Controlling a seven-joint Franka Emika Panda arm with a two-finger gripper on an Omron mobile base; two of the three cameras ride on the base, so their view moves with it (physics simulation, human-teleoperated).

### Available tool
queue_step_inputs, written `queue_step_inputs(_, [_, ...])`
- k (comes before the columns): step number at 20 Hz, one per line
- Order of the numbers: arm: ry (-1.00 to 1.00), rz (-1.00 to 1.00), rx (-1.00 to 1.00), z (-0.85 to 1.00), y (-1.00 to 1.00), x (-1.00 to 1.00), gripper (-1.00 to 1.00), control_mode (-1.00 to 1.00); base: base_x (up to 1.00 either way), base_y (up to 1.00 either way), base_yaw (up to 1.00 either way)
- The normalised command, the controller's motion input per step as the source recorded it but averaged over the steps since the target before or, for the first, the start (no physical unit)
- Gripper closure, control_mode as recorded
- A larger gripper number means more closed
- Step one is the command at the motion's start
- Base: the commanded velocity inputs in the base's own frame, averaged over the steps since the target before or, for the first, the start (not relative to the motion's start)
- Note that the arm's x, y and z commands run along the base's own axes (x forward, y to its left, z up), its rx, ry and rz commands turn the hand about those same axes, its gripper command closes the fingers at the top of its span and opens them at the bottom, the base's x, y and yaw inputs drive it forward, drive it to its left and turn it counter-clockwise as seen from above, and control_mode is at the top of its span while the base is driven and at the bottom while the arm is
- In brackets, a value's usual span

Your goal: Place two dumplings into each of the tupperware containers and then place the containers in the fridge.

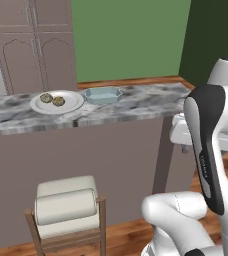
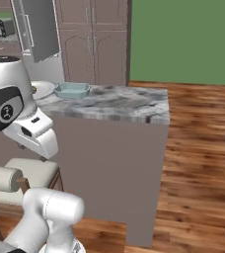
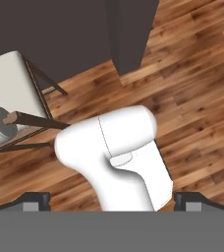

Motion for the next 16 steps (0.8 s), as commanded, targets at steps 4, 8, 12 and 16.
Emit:
queue_step_inputs(4, [0.0, 0.01, 0.0, 0.03, 0.09, 0.07, -1.0, -1.0, 0.03, 0.08, 0.0])
queue_step_inputs(8, [0.03, 0.27, 0.0, 0.42, 0.58, 0.22, -1.0, -1.0, 0.0, 0.0, 0.0])
queue_step_inputs(12, [0.03, 0.36, -0.04, 0.48, 0.98, 0.25, -1.0, -1.0, 0.0, 0.0, 0.0])
queue_step_inputs(16, [0.0, 0.37, 0.0, 0.14, 0.76, 0.45, -1.0, -1.0, 0.0, 0.0, 0.0])
